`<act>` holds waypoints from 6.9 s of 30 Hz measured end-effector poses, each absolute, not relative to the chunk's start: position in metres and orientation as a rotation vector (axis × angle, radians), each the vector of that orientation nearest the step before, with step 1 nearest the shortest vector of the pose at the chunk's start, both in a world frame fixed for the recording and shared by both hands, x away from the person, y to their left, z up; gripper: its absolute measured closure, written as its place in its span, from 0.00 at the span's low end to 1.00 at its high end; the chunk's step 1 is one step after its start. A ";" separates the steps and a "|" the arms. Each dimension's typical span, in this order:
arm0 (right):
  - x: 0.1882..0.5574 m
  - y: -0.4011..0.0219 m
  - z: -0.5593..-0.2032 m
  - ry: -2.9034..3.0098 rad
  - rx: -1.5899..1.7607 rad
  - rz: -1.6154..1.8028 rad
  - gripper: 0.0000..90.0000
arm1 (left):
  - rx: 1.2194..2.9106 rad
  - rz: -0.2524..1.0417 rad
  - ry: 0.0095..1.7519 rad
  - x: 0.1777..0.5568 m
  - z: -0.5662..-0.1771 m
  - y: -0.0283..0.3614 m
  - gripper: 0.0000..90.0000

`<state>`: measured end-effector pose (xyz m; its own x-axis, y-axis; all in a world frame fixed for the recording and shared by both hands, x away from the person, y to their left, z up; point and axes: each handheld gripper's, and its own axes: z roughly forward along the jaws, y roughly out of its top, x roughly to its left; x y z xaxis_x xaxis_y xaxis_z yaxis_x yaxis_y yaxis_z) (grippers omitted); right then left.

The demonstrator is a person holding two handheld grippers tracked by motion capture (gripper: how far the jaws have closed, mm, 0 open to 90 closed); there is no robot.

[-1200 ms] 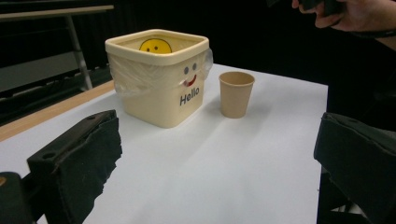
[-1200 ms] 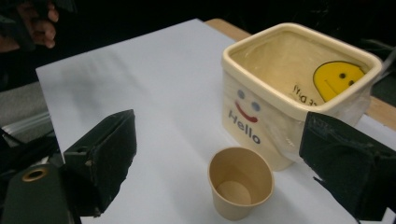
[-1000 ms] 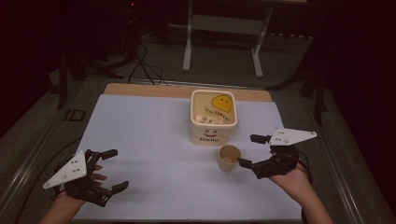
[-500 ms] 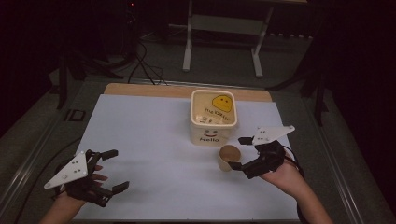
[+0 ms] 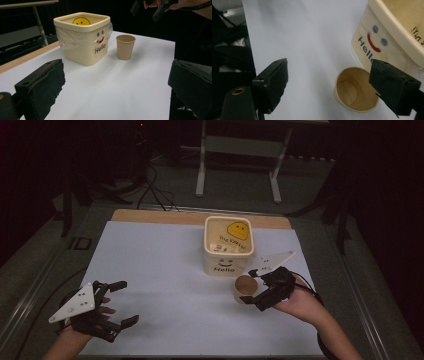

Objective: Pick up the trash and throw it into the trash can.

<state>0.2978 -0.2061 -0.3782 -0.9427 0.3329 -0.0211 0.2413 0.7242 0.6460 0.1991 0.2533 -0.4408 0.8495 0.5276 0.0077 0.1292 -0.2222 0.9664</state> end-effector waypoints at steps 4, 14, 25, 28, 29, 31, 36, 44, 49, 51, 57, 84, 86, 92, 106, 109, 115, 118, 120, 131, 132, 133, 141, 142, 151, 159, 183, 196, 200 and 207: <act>0.302 -0.198 -0.380 2.827 0.429 0.947 0.19 | 1.785 0.398 0.503 0.199 -0.442 0.254 0.02; 0.310 -0.192 -0.397 2.898 0.377 0.859 0.28 | 1.793 0.397 0.483 0.197 -0.442 0.252 0.02; 0.317 -0.192 -0.415 2.919 0.349 0.760 0.47 | 1.799 0.392 0.488 0.198 -0.443 0.252 0.02; 0.319 -0.191 -0.423 2.945 0.338 0.711 0.54 | 1.800 0.392 0.489 0.198 -0.443 0.252 0.02; 0.319 -0.191 -0.423 2.945 0.338 0.711 0.54 | 1.804 0.393 0.486 0.198 -0.444 0.252 0.02; 0.321 -0.190 -0.428 2.959 0.314 0.667 0.60 | 1.808 0.394 0.486 0.198 -0.444 0.252 0.02; 0.325 -0.189 -0.436 2.964 0.300 0.611 0.70 | 1.811 0.394 0.485 0.198 -0.445 0.251 0.02; 0.326 -0.185 -0.443 2.984 0.259 0.529 0.81 | 1.818 0.402 0.481 0.198 -0.445 0.251 0.02; 0.326 -0.184 -0.448 2.975 0.227 0.489 0.89 | 1.821 0.395 0.480 0.198 -0.446 0.251 0.02; 0.326 -0.184 -0.449 2.976 0.212 0.477 0.93 | 1.821 0.397 0.480 0.198 -0.446 0.251 0.02; 0.325 -0.184 -0.449 2.959 0.166 0.461 0.96 | 1.822 0.395 0.479 0.199 -0.446 0.250 0.02; 0.310 -0.184 -0.391 2.996 -0.013 0.451 0.98 | 1.820 0.375 0.473 0.201 -0.446 0.249 0.02; 0.310 -0.183 -0.383 2.993 -0.019 0.461 0.98 | 1.821 0.376 0.472 0.201 -0.446 0.250 0.02; 0.309 -0.181 -0.358 2.982 -0.056 0.479 0.98 | 1.825 0.376 0.470 0.201 -0.446 0.249 0.02; 0.315 -0.172 -0.314 2.964 -0.109 0.509 0.98 | 1.836 0.370 0.464 0.201 -0.447 0.248 0.02; 0.318 -0.169 -0.307 2.955 -0.119 0.510 0.98 | 1.838 0.369 0.463 0.201 -0.447 0.248 0.02; 0.324 -0.165 -0.300 2.948 -0.119 0.509 0.98 | 1.840 0.371 0.461 0.201 -0.447 0.248 0.02; 0.327 -0.162 -0.297 2.951 -0.133 0.512 0.98 | 1.842 0.369 0.461 0.201 -0.448 0.248 0.02; 0.329 -0.161 -0.295 2.951 -0.133 0.502 0.98 | 1.844 0.368 0.461 0.201 -0.448 0.248 0.02; 0.347 -0.157 -0.282 2.946 -0.132 0.507 0.98 | 1.850 0.363 0.458 0.201 -0.449 0.248 0.02; 0.348 -0.157 -0.281 2.944 -0.134 0.506 0.98 | 1.851 0.364 0.459 0.201 -0.449 0.248 0.02; 0.350 -0.156 -0.279 2.940 -0.131 0.511 0.98 | 1.851 0.363 0.459 0.201 -0.449 0.248 0.02; 0.363 -0.151 -0.268 2.921 -0.132 0.489 0.98 | 1.859 0.360 0.457 0.201 -0.450 0.247 0.02; 0.366 -0.150 -0.265 2.919 -0.134 0.493 0.98 | 1.859 0.358 0.457 0.201 -0.450 0.247 0.02; 0.381 -0.141 -0.252 2.896 -0.135 0.476 0.98 | 1.867 0.354 0.457 0.201 -0.452 0.247 0.02; 0.397 -0.136 -0.246 2.889 -0.131 0.456 0.98 | 1.878 0.349 0.454 0.201 -0.453 0.247 0.02; 0.447 -0.130 -0.260 2.855 -0.038 0.403 0.97 | 1.893 0.339 0.447 0.202 -0.456 0.246 0.02; 0.445 -0.131 -0.253 2.841 0.062 0.479 0.61 | 1.906 0.334 0.439 0.202 -0.457 0.245 0.02; 0.441 -0.135 -0.247 2.827 0.069 0.499 0.57 | 1.904 0.335 0.440 0.202 -0.456 0.244 0.02; 0.432 -0.144 -0.242 2.812 0.165 0.509 0.38 | 1.911 0.335 0.437 0.202 -0.457 0.244 0.02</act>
